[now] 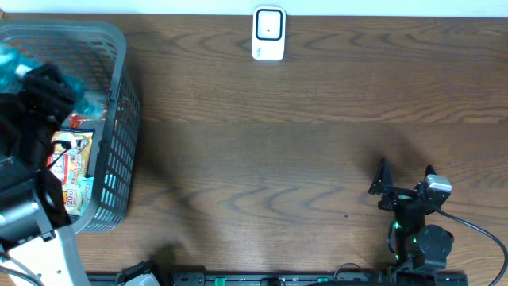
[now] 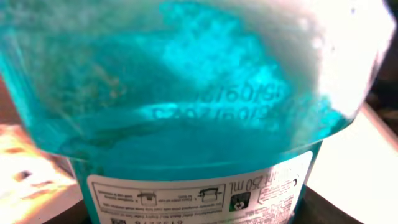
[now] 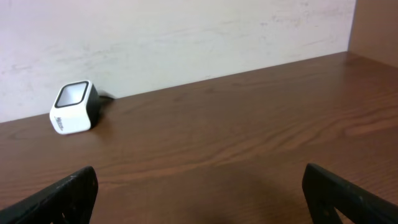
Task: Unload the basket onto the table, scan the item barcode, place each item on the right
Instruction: 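Lift the bottle out and lower it onto the table center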
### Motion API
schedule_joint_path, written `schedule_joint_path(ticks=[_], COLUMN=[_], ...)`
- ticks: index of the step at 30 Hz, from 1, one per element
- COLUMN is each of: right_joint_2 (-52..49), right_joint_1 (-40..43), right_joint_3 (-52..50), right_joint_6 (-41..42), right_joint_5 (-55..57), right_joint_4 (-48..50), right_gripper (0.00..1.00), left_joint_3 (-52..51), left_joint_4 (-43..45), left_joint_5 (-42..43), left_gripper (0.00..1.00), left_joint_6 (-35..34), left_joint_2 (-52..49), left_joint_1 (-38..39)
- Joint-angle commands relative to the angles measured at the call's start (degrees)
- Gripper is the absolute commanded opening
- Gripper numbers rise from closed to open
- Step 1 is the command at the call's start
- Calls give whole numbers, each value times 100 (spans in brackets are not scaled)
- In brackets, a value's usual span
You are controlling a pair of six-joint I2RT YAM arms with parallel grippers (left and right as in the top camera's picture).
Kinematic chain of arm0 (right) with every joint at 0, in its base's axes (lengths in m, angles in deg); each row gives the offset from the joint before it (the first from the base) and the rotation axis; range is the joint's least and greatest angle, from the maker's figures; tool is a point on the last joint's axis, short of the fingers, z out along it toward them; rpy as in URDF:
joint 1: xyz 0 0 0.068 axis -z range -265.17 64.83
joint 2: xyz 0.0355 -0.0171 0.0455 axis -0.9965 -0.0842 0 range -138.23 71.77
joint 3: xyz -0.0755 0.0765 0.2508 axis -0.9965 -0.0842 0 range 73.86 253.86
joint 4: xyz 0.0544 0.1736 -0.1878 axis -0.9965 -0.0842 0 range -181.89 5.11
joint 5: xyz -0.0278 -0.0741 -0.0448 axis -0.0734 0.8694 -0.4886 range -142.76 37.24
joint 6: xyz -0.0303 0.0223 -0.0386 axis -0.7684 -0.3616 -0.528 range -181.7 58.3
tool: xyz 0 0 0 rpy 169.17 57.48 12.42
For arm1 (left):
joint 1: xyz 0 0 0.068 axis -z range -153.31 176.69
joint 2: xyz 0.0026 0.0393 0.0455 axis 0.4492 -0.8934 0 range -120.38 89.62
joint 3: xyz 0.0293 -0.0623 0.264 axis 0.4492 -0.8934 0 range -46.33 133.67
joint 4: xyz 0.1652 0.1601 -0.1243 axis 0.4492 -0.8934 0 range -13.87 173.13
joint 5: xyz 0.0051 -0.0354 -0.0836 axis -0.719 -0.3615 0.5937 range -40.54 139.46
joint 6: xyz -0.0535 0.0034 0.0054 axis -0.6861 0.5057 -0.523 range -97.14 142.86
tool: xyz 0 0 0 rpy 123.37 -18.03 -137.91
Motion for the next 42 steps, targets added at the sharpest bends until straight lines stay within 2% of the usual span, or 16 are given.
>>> schedule_joint_path(ticks=[1, 5, 10, 16, 23, 34, 38, 42], right_joint_2=[20, 20, 20, 20, 20, 20, 20, 20], right_joint_1=[28, 28, 28, 28, 31, 28, 31, 28], right_joint_3=[-9, -9, -9, -9, -9, -9, -9, -9], right_joint_6=[-63, -63, -63, -63, -63, -63, -63, -63], right_joint_5=[46, 46, 46, 48, 48, 48, 48, 48], right_joint_4=[-15, -15, -15, -15, -15, -15, -15, -15], right_gripper=[99, 99, 99, 99, 99, 99, 99, 99], left_joint_3=[192, 109, 46, 46, 46, 46, 46, 44], left_joint_4=[127, 127, 136, 225, 603, 776, 693, 656], left_joint_5=[1416, 1902, 1961, 1939, 1941, 1810, 1338, 1108], left_gripper=[48, 49, 48, 48, 49, 49, 49, 49], left_joint_6=[-310, -310, -157, 83, 83, 122, 129, 455], left_joint_2=[-31, -223, -717, -1746, -3084, -5047, -5390, -5558], left_joint_1=[321, 927, 2068, 3480, 4542, 5171, 5322, 5504])
